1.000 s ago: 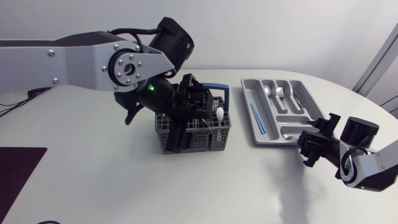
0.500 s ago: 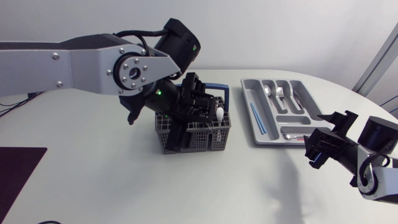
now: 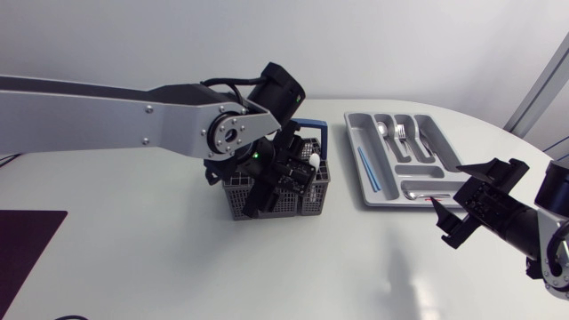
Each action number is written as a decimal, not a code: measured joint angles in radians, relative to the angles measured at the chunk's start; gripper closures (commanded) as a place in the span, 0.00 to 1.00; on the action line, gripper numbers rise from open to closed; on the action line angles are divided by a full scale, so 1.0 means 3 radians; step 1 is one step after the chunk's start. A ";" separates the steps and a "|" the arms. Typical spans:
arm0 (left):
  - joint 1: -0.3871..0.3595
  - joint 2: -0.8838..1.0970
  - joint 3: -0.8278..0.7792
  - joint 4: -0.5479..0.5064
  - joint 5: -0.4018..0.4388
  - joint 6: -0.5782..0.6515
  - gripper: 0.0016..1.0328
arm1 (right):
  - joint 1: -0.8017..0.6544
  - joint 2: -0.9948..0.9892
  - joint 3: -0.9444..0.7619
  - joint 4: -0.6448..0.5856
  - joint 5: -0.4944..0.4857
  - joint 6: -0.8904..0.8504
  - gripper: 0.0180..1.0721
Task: Unload the cutlery basket into the drawer organizer.
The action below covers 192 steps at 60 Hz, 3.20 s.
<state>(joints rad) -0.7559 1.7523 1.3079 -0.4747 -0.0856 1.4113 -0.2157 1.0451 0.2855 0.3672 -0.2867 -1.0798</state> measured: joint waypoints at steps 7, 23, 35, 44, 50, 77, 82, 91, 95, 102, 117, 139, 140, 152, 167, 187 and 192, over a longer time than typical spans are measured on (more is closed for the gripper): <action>0.0000 0.0023 0.0000 0.0081 -0.0022 0.0079 0.42 | 0.0086 -0.0278 -0.0053 -0.0116 -0.0004 0.0066 0.10; 0.0000 0.0023 -0.0003 0.0237 -0.0024 0.0117 0.57 | 0.0172 -0.0492 -0.0155 -0.0248 -0.0004 0.0111 0.10; 0.0001 0.0023 -0.0118 0.0411 -0.0033 0.0141 0.61 | 0.0193 -0.0631 -0.0203 -0.0296 -0.0005 0.0111 0.10; 0.0004 0.0022 -0.0169 0.0481 -0.0032 0.0186 0.73 | 0.0193 -0.0671 -0.0228 -0.0329 -0.0005 0.0111 0.10; 0.0004 0.0022 -0.0175 0.0482 -0.0032 0.0187 0.76 | 0.0193 -0.0701 -0.0256 -0.0342 -0.0005 0.0111 0.10; 0.0006 0.0001 -0.0229 0.0632 -0.0033 0.0187 0.86 | 0.0221 -0.0834 -0.0304 -0.0417 -0.0005 0.0111 0.10; 0.0006 -0.0050 -0.0291 0.0696 -0.0033 0.0187 0.86 | 0.0229 -0.0853 -0.0305 -0.0430 -0.0005 0.0111 0.10; 0.0006 -0.0181 -0.0441 0.0807 -0.0032 0.0187 0.87 | 0.0252 -0.0936 -0.0314 -0.0458 -0.0004 0.0111 0.10; 0.0008 -0.0234 -0.0483 0.0819 -0.0033 0.0187 0.87 | 0.0257 -0.0963 -0.0329 -0.0469 -0.0005 0.0111 0.10; 0.0008 -0.0345 -0.0543 0.0874 -0.0033 0.0186 0.87 | 0.0258 -0.1012 -0.0352 -0.0520 -0.0005 0.0111 0.10; 0.0006 -0.0539 -0.0570 0.0931 -0.0033 0.0184 0.87 | 0.0258 -0.1186 -0.0364 -0.0609 -0.0005 0.0111 0.10; 0.0008 -0.0520 -0.0652 0.0952 -0.0033 0.0187 0.47 | 0.0258 -0.1375 -0.0413 -0.0750 -0.0004 0.0111 0.10; 0.0008 -0.0516 -0.0652 0.0952 -0.0033 0.0187 0.45 | 0.0258 -0.1375 -0.0413 -0.0752 -0.0004 0.0111 0.10; 0.0017 -0.0426 -0.0652 0.0951 -0.0034 0.0200 0.44 | 0.0267 -0.1373 -0.0413 -0.0764 -0.0004 0.0111 0.10; 0.0027 -0.0261 -0.0635 0.0950 -0.0033 0.0225 0.45 | 0.0300 -0.1373 -0.0413 -0.0763 -0.0004 0.0112 0.10; 0.0027 -0.0165 -0.0559 0.0951 -0.0033 0.0273 0.64 | 0.0300 -0.1373 -0.0413 -0.0763 -0.0004 0.0112 0.10; 0.0033 -0.0165 -0.0533 0.0954 -0.0034 0.0276 0.68 | 0.0301 -0.1373 -0.0413 -0.0763 -0.0004 0.0112 0.10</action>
<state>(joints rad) -0.7460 1.7027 1.1481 -0.1886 -0.0959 1.4940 -0.1253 0.6331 0.1616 0.1383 -0.2878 -1.0462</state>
